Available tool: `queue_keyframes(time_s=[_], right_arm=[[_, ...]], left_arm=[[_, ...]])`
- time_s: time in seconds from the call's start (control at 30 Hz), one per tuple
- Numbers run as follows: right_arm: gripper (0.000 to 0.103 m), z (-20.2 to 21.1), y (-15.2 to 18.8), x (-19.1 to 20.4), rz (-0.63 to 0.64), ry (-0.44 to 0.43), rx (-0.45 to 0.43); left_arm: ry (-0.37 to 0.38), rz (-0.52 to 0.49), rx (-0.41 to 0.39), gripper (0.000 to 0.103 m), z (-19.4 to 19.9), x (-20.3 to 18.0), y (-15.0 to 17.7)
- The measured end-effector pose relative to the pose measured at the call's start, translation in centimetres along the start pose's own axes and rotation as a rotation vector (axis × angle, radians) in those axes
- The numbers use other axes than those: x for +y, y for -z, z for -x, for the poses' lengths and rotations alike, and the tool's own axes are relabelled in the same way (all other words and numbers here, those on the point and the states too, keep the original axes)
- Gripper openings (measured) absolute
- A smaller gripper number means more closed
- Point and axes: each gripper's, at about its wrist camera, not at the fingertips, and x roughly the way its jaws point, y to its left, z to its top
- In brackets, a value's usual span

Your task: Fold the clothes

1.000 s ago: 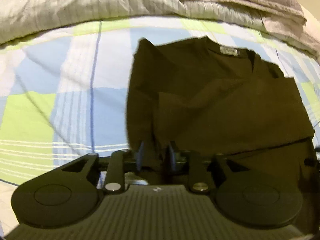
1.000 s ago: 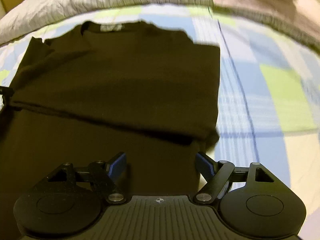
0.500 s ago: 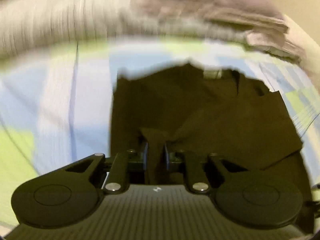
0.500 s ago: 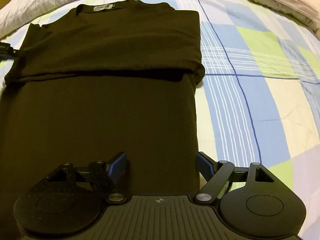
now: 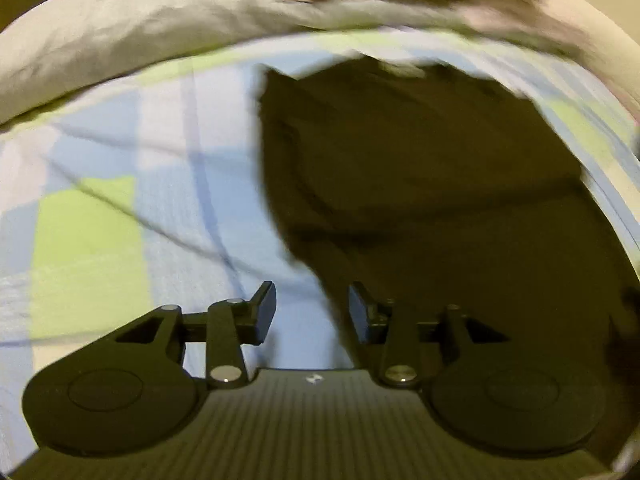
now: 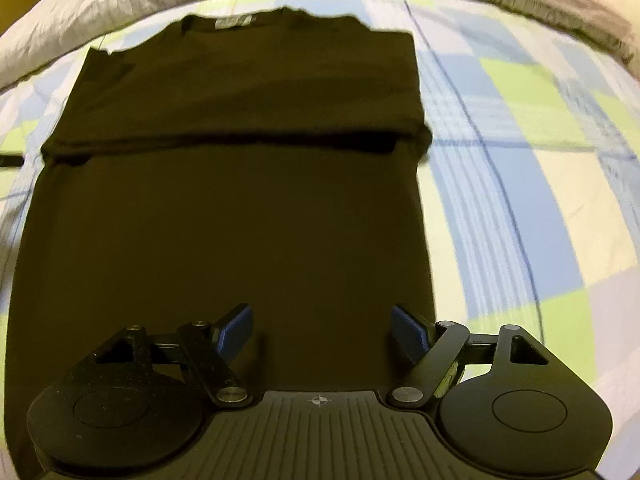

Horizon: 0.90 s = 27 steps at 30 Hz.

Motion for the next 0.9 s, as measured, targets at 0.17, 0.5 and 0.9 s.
queue_keyframes(time_s=[0.17, 0.5, 0.9], right_arm=[[0.079, -0.3, 3.7, -0.4, -0.003, -0.039, 0.12], [0.079, 1.5, 11.8, -2.6, 0.341, -0.091, 0.241], [0.079, 3.8, 18.1, -1.1, 0.835, -0.206, -0.029]], left_arm=[[0.184, -0.332, 0.026, 0.037, 3.3, -9.2, 8.1], [0.207, -0.666, 0.101, 0.053, 7.0, -19.0, 18.1], [-0.041, -0.946, 0.124, 0.063, 7.2, -24.7, 24.6]])
